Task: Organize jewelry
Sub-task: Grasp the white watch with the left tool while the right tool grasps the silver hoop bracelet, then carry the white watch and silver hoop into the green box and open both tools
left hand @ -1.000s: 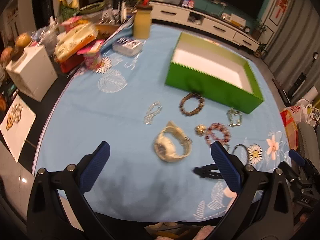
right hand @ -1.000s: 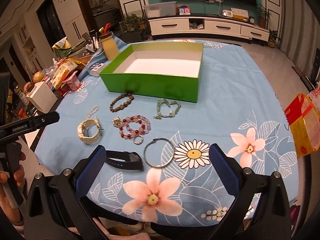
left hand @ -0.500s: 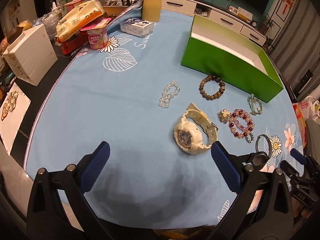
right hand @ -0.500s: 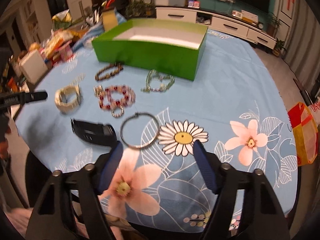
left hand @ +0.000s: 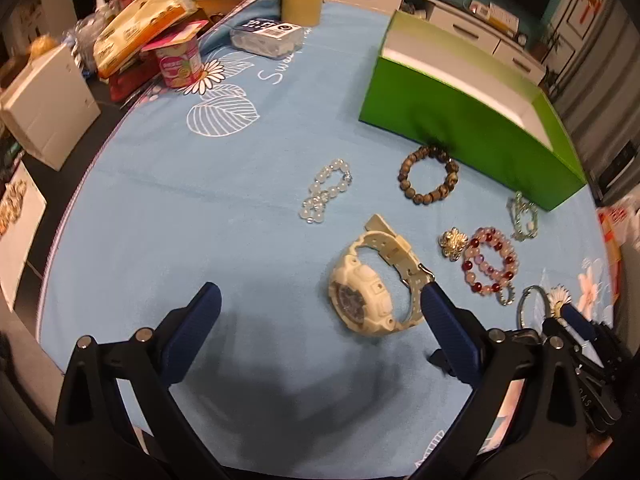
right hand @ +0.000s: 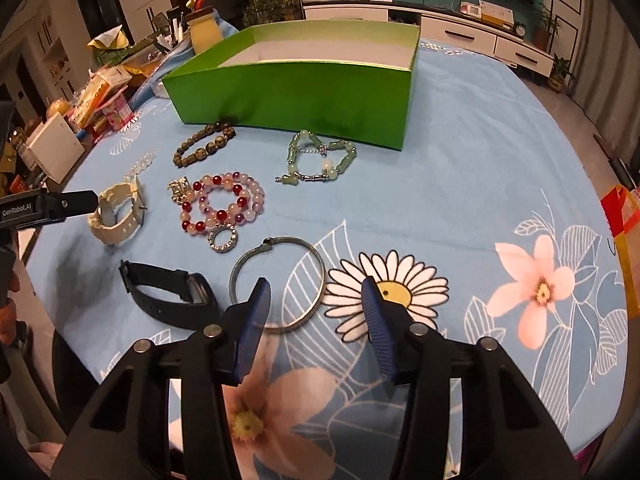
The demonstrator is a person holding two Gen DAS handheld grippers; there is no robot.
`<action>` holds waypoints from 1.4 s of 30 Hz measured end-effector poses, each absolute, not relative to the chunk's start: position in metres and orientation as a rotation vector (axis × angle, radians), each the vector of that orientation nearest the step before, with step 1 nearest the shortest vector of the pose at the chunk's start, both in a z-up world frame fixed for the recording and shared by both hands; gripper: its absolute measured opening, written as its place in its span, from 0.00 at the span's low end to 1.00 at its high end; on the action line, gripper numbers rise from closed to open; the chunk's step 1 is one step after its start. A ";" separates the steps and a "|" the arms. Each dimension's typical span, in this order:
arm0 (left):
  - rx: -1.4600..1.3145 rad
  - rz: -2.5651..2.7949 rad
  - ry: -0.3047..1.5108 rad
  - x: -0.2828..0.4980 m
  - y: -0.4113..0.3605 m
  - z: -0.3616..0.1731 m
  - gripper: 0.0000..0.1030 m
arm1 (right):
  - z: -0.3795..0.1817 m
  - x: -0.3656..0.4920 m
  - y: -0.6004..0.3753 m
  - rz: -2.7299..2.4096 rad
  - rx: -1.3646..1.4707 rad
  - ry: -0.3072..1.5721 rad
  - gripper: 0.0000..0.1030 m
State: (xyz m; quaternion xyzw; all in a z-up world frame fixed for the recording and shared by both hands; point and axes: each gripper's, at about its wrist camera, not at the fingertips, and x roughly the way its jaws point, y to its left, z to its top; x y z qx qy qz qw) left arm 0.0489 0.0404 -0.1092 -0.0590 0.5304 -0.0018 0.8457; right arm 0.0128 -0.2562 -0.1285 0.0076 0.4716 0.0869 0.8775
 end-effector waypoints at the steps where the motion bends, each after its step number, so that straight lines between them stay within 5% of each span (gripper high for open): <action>1: -0.118 -0.003 1.125 0.049 0.039 -0.110 0.95 | -0.130 0.014 -0.255 0.178 0.007 0.987 0.44; 5: -0.099 0.003 1.158 0.052 0.034 -0.117 0.92 | -0.136 0.018 -0.252 0.166 -0.020 0.993 0.36; 12: -0.086 0.008 1.178 0.052 0.039 -0.124 0.84 | -0.136 0.019 -0.247 0.143 -0.139 0.955 0.04; 17: -0.089 -0.025 1.198 0.053 0.040 -0.128 0.45 | -0.133 0.020 -0.249 0.107 -0.157 0.916 0.03; 21: -0.081 -0.031 1.184 0.053 0.039 -0.129 0.24 | -0.122 0.020 -0.254 0.072 -0.172 0.855 0.03; 42: -0.078 -0.125 0.963 0.111 0.016 -0.044 0.23 | -0.033 0.068 -0.266 0.086 -0.111 0.608 0.03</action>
